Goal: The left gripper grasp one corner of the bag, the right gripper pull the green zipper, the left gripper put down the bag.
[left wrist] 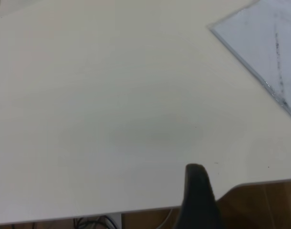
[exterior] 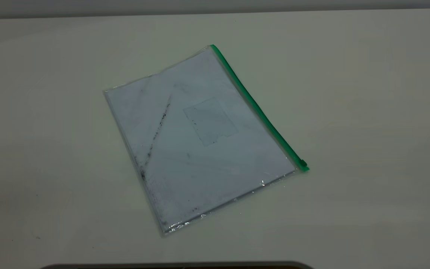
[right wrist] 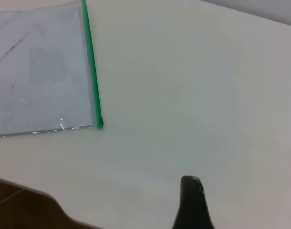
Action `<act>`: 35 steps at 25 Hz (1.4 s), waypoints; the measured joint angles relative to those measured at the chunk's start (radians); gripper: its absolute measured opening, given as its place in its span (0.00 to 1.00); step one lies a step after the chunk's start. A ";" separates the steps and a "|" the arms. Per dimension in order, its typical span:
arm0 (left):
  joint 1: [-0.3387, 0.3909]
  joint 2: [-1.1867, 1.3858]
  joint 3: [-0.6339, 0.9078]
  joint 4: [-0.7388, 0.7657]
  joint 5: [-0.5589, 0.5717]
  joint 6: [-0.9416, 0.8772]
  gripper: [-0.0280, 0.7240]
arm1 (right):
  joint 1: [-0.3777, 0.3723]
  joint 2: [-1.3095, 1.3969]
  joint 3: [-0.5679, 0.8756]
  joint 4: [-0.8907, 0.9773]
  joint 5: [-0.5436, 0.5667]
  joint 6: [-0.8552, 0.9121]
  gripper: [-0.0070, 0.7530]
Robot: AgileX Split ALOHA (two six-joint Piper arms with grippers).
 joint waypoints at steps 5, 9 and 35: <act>0.002 0.000 0.000 0.000 0.000 0.000 0.82 | 0.000 0.000 0.000 0.000 0.000 0.000 0.78; 0.002 0.000 0.000 0.000 0.000 0.000 0.82 | 0.000 0.000 0.000 -0.006 0.000 0.008 0.78; 0.002 0.000 0.000 -0.001 0.000 0.000 0.82 | 0.000 0.000 0.003 -0.199 -0.015 0.302 0.78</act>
